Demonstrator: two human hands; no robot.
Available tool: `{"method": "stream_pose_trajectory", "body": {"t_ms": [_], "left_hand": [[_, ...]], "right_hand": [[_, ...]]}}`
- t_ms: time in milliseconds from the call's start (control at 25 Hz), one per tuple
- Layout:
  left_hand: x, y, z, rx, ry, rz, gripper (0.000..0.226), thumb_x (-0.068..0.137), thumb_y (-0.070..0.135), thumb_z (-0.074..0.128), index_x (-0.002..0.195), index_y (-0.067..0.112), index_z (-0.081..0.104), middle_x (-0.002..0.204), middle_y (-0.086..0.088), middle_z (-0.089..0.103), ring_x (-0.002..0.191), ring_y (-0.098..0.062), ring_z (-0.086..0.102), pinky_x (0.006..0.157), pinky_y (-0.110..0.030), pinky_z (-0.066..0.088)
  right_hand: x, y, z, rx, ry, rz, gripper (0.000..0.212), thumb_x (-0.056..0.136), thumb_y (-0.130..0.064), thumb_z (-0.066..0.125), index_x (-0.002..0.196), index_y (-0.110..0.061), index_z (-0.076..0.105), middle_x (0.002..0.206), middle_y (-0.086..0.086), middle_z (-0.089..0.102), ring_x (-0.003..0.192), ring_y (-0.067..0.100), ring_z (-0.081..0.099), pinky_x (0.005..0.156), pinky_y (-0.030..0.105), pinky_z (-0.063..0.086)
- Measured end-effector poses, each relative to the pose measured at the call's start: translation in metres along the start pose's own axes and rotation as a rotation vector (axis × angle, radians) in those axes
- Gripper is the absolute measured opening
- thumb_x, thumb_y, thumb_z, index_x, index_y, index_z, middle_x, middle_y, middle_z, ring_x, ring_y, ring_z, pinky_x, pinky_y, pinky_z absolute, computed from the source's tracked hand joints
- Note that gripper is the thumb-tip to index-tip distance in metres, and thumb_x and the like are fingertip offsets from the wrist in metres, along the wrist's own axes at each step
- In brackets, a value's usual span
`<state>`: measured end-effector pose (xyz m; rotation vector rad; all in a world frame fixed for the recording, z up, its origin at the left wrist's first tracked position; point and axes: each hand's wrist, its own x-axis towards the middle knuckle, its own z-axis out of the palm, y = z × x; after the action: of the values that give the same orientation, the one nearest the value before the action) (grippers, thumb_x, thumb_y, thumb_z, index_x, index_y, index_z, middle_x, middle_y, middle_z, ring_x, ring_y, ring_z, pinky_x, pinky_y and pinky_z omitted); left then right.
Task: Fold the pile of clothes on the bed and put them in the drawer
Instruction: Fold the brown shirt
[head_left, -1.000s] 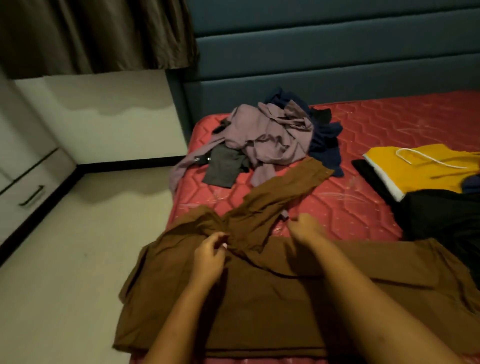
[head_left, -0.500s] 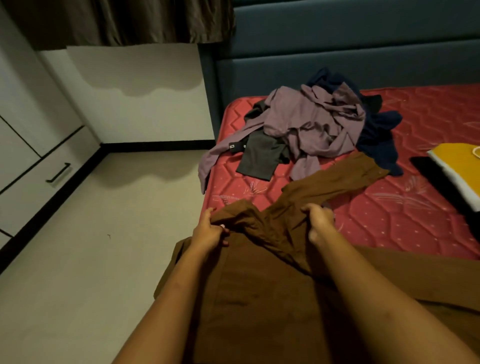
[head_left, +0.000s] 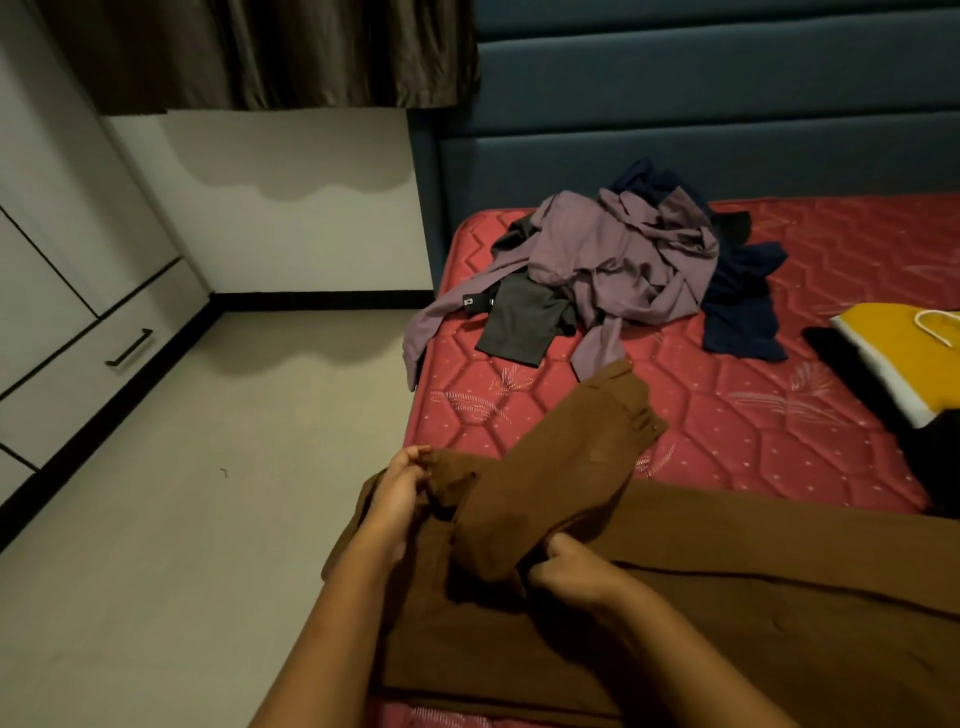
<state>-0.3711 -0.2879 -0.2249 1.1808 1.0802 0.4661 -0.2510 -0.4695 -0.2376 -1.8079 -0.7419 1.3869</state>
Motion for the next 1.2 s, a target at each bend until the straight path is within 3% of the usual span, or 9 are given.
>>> {"method": "stream_pose_trajectory", "body": {"t_ms": [120,240,360,560,680,800,960,1120,1200], "left_hand": [[-0.041,-0.010,0.016,0.370,-0.085,0.186,0.025,0.085,0.040,0.060,0.110,0.037,0.063,0.144,0.000,0.041,0.129,-0.023,0.043,0.107,-0.045,0.041],[-0.080,-0.009,0.037,0.551,-0.277,0.234,0.062,0.067,0.062,0.067,0.123,0.042,0.051,0.129,0.007,0.055,0.119,-0.013,0.052,0.104,-0.038,0.043],[-0.102,-0.006,0.043,0.673,-0.155,0.395,0.034,0.073,0.030,0.072,0.096,0.047,0.053,0.092,0.021,0.068,0.097,-0.002,0.063,0.094,-0.035,0.046],[-0.137,-0.012,0.043,0.613,-0.247,0.493,0.043,0.075,-0.016,0.043,0.084,0.022,0.061,0.062,0.009,0.061,0.062,-0.001,0.061,0.065,-0.021,0.048],[-0.151,-0.016,0.043,0.621,-0.311,0.537,0.042,0.071,-0.012,0.039,0.074,0.025,0.057,0.058,0.010,0.057,0.063,-0.009,0.058,0.063,-0.023,0.046],[-0.160,-0.021,0.043,0.628,-0.344,0.498,0.038,0.070,-0.008,0.037,0.070,0.025,0.056,0.056,0.008,0.053,0.060,-0.009,0.054,0.060,-0.024,0.044],[-0.153,-0.034,0.028,0.761,-0.259,0.462,0.037,0.082,-0.004,0.043,0.072,0.030,0.054,0.073,-0.002,0.062,0.069,-0.010,0.055,0.065,-0.031,0.046],[-0.133,-0.041,0.003,0.785,-0.234,0.243,0.033,0.088,0.004,0.045,0.111,0.026,0.055,0.112,-0.008,0.063,0.097,-0.019,0.060,0.079,-0.026,0.048],[-0.125,-0.049,-0.004,0.857,-0.269,0.182,0.042,0.090,0.021,0.049,0.131,0.030,0.046,0.133,-0.007,0.054,0.118,-0.023,0.054,0.098,-0.034,0.046]], "right_hand": [[-0.017,-0.002,0.008,-0.043,0.050,-0.032,0.051,0.077,0.001,0.059,0.125,-0.013,0.049,0.114,0.006,0.062,0.098,0.017,0.063,0.080,0.031,0.054],[-0.034,-0.005,0.011,-0.118,-0.038,-0.086,0.047,0.077,0.006,0.058,0.119,-0.015,0.052,0.111,0.002,0.063,0.099,0.013,0.062,0.078,0.023,0.053],[-0.054,-0.009,0.006,-0.475,0.090,-0.070,0.044,0.078,0.000,0.051,0.120,-0.011,0.060,0.122,0.009,0.062,0.109,0.022,0.060,0.087,0.028,0.051],[-0.093,-0.042,-0.016,-0.862,0.664,-0.266,0.038,0.086,-0.014,0.050,0.123,-0.022,0.055,0.126,0.008,0.056,0.113,0.031,0.054,0.084,0.036,0.048],[-0.079,-0.047,-0.016,-1.269,0.336,-0.359,0.055,0.094,-0.028,0.051,0.143,-0.043,0.032,0.154,0.001,0.020,0.135,0.035,0.027,0.100,0.045,0.040],[-0.059,-0.026,-0.012,-1.501,0.142,-0.192,0.046,0.093,-0.037,0.054,0.137,-0.040,0.044,0.158,-0.003,0.013,0.146,0.034,0.005,0.113,0.055,0.018],[-0.068,-0.015,-0.011,-1.546,0.212,-0.355,0.032,0.094,-0.028,0.041,0.121,-0.026,0.057,0.135,0.002,0.052,0.137,0.023,0.035,0.113,0.052,0.015],[-0.091,-0.013,0.015,-1.540,0.357,-0.765,0.025,0.075,-0.031,0.035,0.078,-0.026,0.059,0.065,-0.002,0.066,0.061,0.017,0.066,0.076,0.032,0.050],[-0.093,-0.010,0.035,-1.516,0.221,-0.728,0.022,0.085,-0.027,0.041,0.094,-0.021,0.061,0.084,0.007,0.071,0.076,0.025,0.068,0.069,0.033,0.046]]}}
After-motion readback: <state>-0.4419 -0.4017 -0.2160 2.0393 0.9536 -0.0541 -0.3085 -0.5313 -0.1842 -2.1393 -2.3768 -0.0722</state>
